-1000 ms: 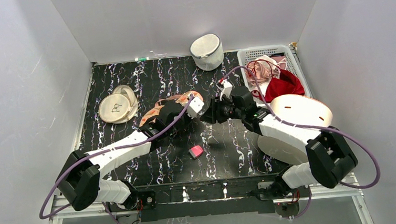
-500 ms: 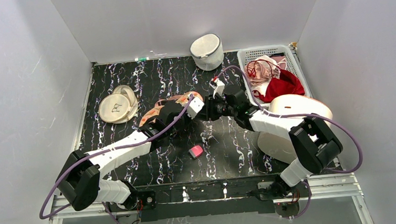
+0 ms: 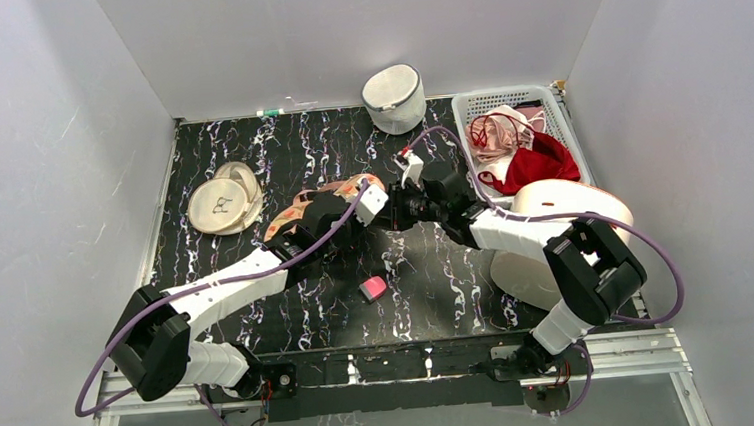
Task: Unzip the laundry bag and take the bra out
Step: Unzip the laundry bag at the center of the board.
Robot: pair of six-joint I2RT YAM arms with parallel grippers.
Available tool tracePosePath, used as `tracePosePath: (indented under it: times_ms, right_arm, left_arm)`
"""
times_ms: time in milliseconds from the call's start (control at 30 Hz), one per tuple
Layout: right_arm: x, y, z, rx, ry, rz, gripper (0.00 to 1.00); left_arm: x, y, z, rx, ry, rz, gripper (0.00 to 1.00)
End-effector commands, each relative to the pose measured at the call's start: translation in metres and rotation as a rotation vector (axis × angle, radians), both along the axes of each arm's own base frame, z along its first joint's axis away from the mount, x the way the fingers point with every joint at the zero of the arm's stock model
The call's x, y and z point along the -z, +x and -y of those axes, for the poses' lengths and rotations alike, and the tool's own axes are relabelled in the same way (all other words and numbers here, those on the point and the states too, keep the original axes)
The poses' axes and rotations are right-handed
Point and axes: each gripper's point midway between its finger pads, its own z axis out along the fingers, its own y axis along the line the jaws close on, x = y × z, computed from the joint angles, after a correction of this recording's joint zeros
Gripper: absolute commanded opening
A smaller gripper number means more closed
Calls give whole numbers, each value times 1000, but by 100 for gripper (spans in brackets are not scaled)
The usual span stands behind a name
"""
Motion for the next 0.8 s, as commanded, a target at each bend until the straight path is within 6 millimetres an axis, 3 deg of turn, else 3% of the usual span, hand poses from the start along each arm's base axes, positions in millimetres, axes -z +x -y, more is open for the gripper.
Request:
tracePosePath:
  times_ms: [0,267,767]
  right_arm:
    - [-22,23,2,76,-47,71,0]
    - [-8,30,33,141,-266,111,0]
    - [-14,68,95,344,-565,235,0]
  left_arm:
    - [-22,3,2,3,-32,47,0]
    - [-16,3,-1,14,15,51,0]
    - [-10,-3,-2,58,35,52,0]
